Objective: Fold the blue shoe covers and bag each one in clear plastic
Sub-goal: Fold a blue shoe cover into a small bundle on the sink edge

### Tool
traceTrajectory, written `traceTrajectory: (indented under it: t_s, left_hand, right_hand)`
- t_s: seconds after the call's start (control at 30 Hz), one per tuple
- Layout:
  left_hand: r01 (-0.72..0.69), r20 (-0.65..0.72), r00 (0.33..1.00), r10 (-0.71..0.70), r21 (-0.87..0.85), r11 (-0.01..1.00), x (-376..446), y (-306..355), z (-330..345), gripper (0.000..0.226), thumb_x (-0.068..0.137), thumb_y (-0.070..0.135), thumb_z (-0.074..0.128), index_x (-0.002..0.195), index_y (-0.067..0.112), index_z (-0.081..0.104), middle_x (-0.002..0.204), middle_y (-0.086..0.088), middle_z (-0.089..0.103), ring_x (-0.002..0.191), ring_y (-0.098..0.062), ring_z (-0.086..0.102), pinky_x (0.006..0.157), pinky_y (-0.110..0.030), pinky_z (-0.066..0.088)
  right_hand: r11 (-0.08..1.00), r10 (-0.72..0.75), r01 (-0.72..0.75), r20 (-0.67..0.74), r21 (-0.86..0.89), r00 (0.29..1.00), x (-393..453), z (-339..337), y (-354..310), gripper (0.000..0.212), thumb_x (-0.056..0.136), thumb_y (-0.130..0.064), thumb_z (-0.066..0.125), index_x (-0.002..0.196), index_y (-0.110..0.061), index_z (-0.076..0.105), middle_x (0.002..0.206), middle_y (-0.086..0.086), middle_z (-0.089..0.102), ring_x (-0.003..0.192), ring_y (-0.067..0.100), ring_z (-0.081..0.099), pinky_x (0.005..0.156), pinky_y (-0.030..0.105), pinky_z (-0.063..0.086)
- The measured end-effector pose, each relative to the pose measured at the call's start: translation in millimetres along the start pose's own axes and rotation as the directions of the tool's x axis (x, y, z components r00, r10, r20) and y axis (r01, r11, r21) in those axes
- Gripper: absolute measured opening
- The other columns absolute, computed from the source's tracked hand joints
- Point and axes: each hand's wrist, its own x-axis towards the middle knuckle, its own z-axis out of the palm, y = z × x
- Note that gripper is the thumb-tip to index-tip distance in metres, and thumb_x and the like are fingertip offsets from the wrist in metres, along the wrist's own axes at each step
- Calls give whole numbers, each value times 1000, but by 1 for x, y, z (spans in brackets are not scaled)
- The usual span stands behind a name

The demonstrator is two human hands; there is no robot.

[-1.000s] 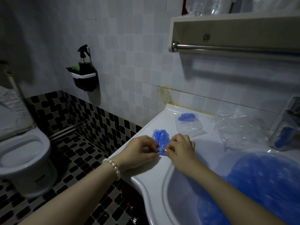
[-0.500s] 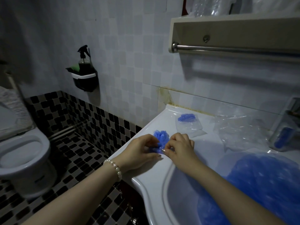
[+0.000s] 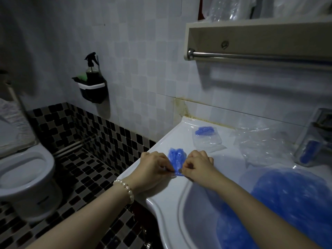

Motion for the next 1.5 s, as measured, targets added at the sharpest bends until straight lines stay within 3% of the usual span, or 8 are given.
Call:
traceTrajectory:
  t_s: [0.27, 0.43, 0.63, 0.8, 0.9, 1.2, 1.37, 1.5]
  left_hand:
    - [70, 68, 994, -85, 209, 975, 7, 5, 3, 30, 83, 41, 46, 90, 24, 69, 95, 6, 62, 97, -15, 49, 77, -30, 22]
    - [82, 4, 996, -85, 235, 969, 7, 3, 6, 25, 85, 39, 46, 88, 21, 63, 92, 7, 60, 96, -16, 49, 77, -29, 22]
    - [-87, -10, 996, 93, 274, 958, 2, 2, 6, 17, 76, 41, 59, 75, 25, 65, 77, 9, 59, 79, -15, 54, 67, -28, 14]
    - [-51, -18, 998, 59, 287, 957, 2, 2, 8, 30, 83, 43, 42, 77, 24, 65, 78, 6, 62, 80, -17, 55, 66, -29, 12]
    - [11, 11, 1000, -16, 308, 951, 4, 3, 8, 22, 92, 36, 45, 84, 24, 62, 86, 6, 61, 87, -14, 50, 70, -29, 13]
    - [-41, -79, 995, 63, 253, 967, 1, 1, 6, 28, 74, 53, 57, 70, 26, 66, 73, 9, 58, 75, -11, 50, 66, -29, 13]
    - [75, -37, 997, -69, 196, 978, 5, 6, 3, 20, 86, 35, 57, 83, 20, 70, 87, 5, 61, 91, -17, 52, 72, -29, 15]
    - [221, 3, 975, -223, 109, 969, 9, 8, 0, 16, 89, 34, 61, 82, 21, 69, 82, 9, 61, 85, -10, 50, 85, -31, 25]
  right_hand:
    - [973, -196, 222, -288, 63, 937, -11, 9, 19, 24, 63, -50, 72, 74, -29, 70, 88, -20, 41, 95, 9, 44, 86, 19, 22]
    - [989, -147, 149, -202, -3, 968, -2, 7, 10, 10, 85, -31, 66, 78, -23, 67, 95, -10, 42, 105, 13, 38, 80, 23, 17]
    - [996, -65, 58, -108, -62, 992, 5, 9, 5, 36, 92, -27, 51, 61, -37, 38, 107, -6, 46, 112, 17, 36, 80, 27, 18]
    - [970, -241, 235, -369, -64, 897, -6, 13, 14, 17, 74, -44, 61, 69, -27, 65, 86, -8, 50, 89, 10, 42, 71, 24, 18]
    - [943, -334, 318, -341, -101, 879, -7, 15, 18, 28, 71, -50, 59, 70, -24, 69, 85, -9, 49, 88, 9, 39, 72, 23, 21]
    - [976, -162, 136, -155, -168, 974, 9, 14, 11, 16, 96, -28, 47, 92, -24, 61, 104, -9, 38, 112, 17, 34, 83, 27, 20]
    - [977, -214, 202, -390, -74, 896, 0, 18, 15, 16, 79, -37, 63, 76, -22, 67, 88, -6, 49, 93, 14, 43, 73, 23, 22]
    - [952, -301, 296, -370, -72, 879, -4, 15, 20, 28, 71, -50, 59, 70, -25, 70, 83, -7, 49, 88, 9, 39, 73, 21, 24]
